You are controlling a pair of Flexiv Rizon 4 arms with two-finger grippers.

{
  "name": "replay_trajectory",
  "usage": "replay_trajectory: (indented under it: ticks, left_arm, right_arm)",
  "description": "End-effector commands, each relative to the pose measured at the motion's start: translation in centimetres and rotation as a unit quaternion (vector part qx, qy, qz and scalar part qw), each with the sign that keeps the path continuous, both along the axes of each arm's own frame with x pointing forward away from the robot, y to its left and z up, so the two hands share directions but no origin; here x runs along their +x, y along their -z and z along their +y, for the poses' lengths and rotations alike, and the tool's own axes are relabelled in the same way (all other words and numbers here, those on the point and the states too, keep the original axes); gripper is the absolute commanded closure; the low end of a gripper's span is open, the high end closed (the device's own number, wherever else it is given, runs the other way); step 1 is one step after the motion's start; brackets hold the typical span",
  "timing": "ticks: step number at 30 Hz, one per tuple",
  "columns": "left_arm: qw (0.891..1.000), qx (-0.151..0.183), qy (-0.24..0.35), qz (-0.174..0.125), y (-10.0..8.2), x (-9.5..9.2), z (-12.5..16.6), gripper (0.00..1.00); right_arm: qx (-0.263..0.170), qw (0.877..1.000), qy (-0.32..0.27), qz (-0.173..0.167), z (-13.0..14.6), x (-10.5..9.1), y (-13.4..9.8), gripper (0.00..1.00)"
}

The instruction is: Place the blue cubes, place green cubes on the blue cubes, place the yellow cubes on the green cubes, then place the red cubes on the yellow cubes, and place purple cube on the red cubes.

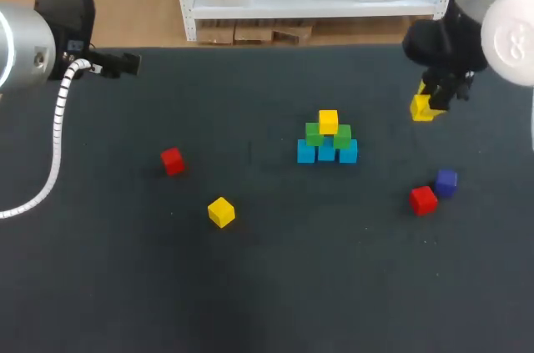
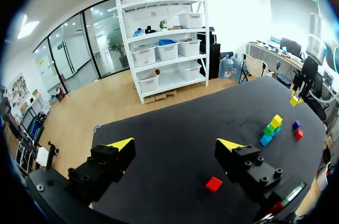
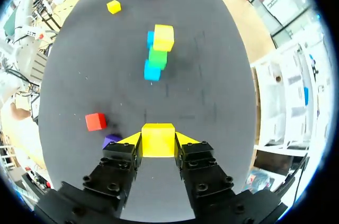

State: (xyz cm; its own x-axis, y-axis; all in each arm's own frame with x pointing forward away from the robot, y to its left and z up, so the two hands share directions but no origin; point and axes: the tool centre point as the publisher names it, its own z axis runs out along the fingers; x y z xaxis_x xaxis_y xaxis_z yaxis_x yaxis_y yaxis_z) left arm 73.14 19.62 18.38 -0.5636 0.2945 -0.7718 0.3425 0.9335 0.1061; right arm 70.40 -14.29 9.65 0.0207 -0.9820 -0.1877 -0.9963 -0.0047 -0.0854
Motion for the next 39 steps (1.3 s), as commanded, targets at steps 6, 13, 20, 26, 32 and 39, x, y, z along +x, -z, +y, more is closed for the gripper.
replay_trajectory:
  ticks: [6,13,20,26,32,39]
  left_arm:
    - [1.0,-0.002,0.003,0.001,0.0,0.1,0.1,0.0]
    - [1.0,-0.002,0.003,0.001,0.0,0.1,0.1,0.0]
    - [1.0,-0.002,0.003,0.001,0.0,0.1,0.1,0.0]
    - [1.0,-0.002,0.003,0.001,0.0,0.1,0.1,0.0]
    - [1.0,-0.002,0.003,0.001,0.0,0.1,0.1,0.0]
    - [1.0,-0.002,0.003,0.001,0.0,0.1,0.1,0.0]
  right_arm:
    - [-0.004,0.999,-0.025,0.042,3.0,-0.4,-2.6,0.94]
    - [-0.031,0.997,-0.015,0.064,4.8,-1.1,-2.8,0.98]
    - [-0.046,0.997,-0.01,0.064,6.1,-1.9,-2.7,1.0]
    - [-0.044,0.997,-0.007,0.065,6.6,-2.3,-1.8,1.0]
    - [-0.04,0.997,-0.01,0.069,7.3,-2.4,-1.0,1.0]
    - [-0.042,0.996,-0.016,0.074,8.4,-1.7,-0.1,1.0]
